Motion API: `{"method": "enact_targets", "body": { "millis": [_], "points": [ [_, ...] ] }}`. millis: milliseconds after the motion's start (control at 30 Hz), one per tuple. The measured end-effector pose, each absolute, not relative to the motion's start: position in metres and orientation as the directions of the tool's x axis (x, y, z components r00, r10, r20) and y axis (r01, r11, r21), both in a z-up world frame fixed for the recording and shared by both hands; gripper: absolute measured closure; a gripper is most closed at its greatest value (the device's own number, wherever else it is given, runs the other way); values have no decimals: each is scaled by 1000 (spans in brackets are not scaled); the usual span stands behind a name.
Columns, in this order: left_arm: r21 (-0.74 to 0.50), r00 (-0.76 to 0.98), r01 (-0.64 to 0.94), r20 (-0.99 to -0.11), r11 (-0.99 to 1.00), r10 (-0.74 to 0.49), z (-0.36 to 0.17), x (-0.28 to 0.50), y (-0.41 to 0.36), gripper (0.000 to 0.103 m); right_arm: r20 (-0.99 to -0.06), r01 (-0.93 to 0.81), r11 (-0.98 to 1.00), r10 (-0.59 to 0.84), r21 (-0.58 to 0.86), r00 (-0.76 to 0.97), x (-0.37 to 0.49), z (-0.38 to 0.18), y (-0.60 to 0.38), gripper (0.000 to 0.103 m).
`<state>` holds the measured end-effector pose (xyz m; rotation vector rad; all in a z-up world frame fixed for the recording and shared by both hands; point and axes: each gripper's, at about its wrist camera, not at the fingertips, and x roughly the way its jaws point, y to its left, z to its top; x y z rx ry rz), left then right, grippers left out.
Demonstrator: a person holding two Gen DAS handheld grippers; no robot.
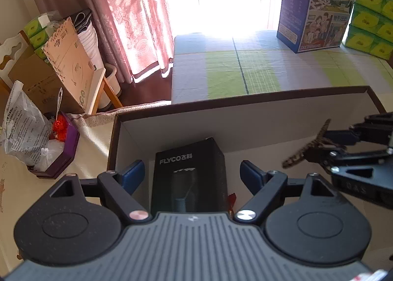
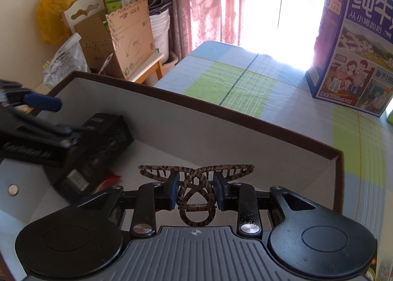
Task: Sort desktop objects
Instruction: 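Lower and open both tools to drop the shaver box and clip inside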
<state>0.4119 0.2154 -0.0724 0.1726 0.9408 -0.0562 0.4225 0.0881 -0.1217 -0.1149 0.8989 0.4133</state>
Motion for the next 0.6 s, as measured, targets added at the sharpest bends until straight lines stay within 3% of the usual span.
{"method": "enact_targets", "body": {
  "millis": [133, 167, 200, 267, 333, 500, 600],
  "points": [
    [112, 587, 121, -810, 986, 20, -73, 408, 216, 21, -749, -397, 914, 322, 85, 580, 429, -121, 85, 74],
    [107, 586, 120, -810, 987, 17, -73, 407, 216, 21, -748, -398, 914, 315, 73, 585, 429, -120, 85, 66],
    [102, 588, 119, -809, 988, 13, -72, 406, 216, 21, -744, -403, 913, 315, 67, 589, 428, -118, 83, 52],
    [92, 592, 118, -806, 989, 4, -70, 402, 217, 21, -729, -409, 910, 322, 63, 604, 422, -113, 79, 38],
    [86, 597, 112, -802, 990, 2, -67, 398, 218, 17, -724, -425, 903, 330, 57, 605, 415, -107, 75, 34],
    [86, 610, 103, -793, 991, 5, -59, 385, 217, 14, -717, -467, 884, 342, 26, 608, 392, -94, 67, 10],
    [97, 620, 100, -785, 990, 15, -53, 377, 214, 13, -707, -488, 873, 347, 2, 617, 377, -86, 64, 5]
  ]
}}
